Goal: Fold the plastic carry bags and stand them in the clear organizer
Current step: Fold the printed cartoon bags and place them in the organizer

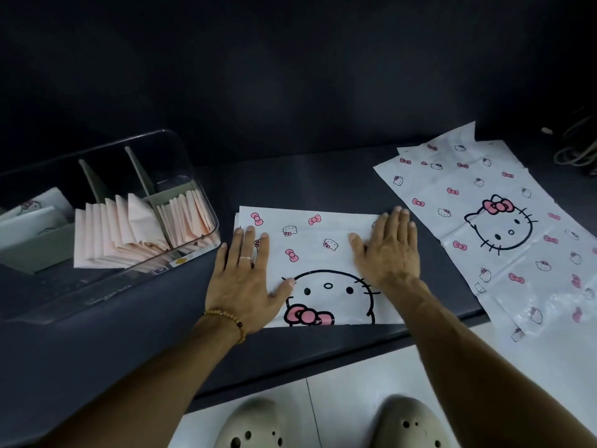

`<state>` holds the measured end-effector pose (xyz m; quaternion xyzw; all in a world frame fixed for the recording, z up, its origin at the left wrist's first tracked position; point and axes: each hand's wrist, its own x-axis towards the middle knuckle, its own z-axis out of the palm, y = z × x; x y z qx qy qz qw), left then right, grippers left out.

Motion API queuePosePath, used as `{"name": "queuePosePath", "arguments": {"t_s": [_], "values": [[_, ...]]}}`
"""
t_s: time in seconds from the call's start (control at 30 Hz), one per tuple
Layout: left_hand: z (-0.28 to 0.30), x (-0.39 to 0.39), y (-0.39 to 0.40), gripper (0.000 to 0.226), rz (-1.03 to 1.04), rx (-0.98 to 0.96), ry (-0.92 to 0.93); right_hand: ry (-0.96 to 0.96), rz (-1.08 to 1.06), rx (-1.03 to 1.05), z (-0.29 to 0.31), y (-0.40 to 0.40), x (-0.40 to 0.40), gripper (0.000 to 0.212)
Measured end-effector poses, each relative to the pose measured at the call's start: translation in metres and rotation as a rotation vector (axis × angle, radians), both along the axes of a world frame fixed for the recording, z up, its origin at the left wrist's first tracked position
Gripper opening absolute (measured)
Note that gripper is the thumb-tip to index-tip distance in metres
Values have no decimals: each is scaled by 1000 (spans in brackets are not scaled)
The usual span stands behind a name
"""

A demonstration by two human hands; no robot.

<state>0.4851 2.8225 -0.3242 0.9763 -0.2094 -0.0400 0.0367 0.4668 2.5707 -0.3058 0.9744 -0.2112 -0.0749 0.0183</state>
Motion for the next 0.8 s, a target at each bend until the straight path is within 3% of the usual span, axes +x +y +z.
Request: {"name": "queuePosePath", "arguments": {"t_s": [0.1, 0.2, 0.33, 0.53, 0.67, 0.8], "values": [[-1, -1, -1, 92, 7, -17, -16, -150, 188, 161, -3, 76, -25, 64], [-1, -1, 0, 91, -5, -22, -23, -102, 277, 256, -8, 113, -47, 61], [-1, 1, 3, 91, -18, -1, -18, -37, 376, 131, -7, 50, -66, 70], [-1, 3, 5, 91, -31, 10, 10, 19, 347, 78, -1, -30, -91, 81], [3, 1, 2, 71, -78, 19, -42, 58, 341, 76, 8, -40, -92, 79], [11, -10, -7, 36, -207, -74, -197, -48, 549, 106, 22, -11, -105, 72]]}}
